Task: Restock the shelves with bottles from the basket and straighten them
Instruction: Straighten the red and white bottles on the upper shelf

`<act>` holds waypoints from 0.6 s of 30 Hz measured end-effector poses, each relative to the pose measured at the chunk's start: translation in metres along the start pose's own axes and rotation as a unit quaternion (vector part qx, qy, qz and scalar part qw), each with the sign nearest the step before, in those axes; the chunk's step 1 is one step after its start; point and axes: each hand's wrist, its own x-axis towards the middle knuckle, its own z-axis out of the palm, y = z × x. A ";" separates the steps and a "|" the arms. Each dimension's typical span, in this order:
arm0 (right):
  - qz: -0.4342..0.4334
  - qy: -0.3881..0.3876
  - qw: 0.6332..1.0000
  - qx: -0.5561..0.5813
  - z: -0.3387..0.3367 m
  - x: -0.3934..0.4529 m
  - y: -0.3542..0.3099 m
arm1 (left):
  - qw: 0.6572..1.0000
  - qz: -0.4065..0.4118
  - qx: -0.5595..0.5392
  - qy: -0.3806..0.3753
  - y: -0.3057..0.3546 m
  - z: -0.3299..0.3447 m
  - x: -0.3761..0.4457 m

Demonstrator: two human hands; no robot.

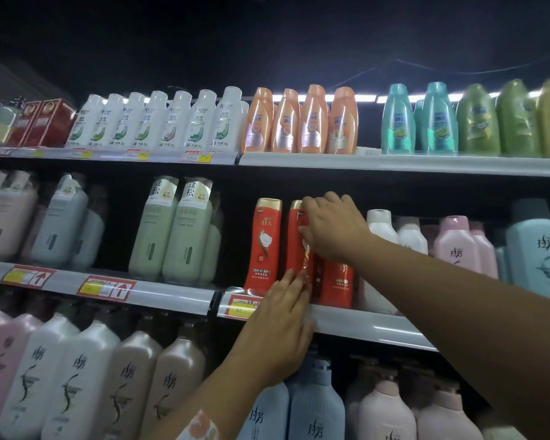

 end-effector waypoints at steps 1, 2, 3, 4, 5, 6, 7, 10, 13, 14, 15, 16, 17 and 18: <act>-0.001 -0.006 1.000 0.008 0.001 0.002 0.000 | 1.000 0.000 0.002 -0.007 -0.001 0.002 -0.001; 0.002 -0.011 1.000 0.018 0.002 0.004 -0.001 | 1.000 0.000 0.005 -0.015 -0.002 0.003 -0.002; 0.006 -0.013 1.000 0.027 0.003 0.006 -0.002 | 1.000 0.001 0.011 -0.022 -0.002 0.004 -0.003; 0.009 -0.012 0.999 0.030 0.004 0.007 -0.003 | 0.999 0.003 0.017 -0.028 -0.002 0.004 -0.003; 0.010 -0.006 1.000 0.027 0.005 0.009 -0.003 | 0.999 0.006 0.022 -0.033 -0.002 0.005 -0.003; 0.010 0.000 1.000 0.023 0.006 0.011 -0.003 | 0.999 0.009 0.027 -0.035 -0.002 0.005 -0.003; 0.012 0.002 1.000 0.024 0.006 0.013 -0.003 | 0.999 0.012 0.032 -0.034 -0.003 0.006 -0.003; 0.031 -0.015 0.998 0.053 0.004 0.017 0.000 | 0.999 0.019 0.041 -0.028 -0.005 0.008 -0.003; 0.044 -0.044 0.994 0.086 0.004 0.020 0.001 | 0.999 0.012 0.040 -0.032 -0.006 0.011 -0.004; 0.047 -0.054 0.992 0.100 0.004 0.021 0.002 | 0.999 0.010 0.038 -0.033 -0.006 0.011 -0.004; 0.051 -0.061 0.990 0.115 0.004 0.022 0.003 | 0.999 0.009 0.037 -0.035 -0.005 0.011 -0.004; 0.055 -0.065 0.988 0.129 0.005 0.023 0.004 | 0.999 0.008 0.038 -0.035 -0.004 0.011 -0.004; 0.059 -0.065 0.986 0.139 0.005 0.024 0.005 | 0.999 0.009 0.038 -0.034 -0.004 0.011 -0.004; 0.063 -0.064 0.986 0.141 0.006 0.024 0.005 | 0.999 0.010 0.039 -0.035 -0.003 0.010 -0.004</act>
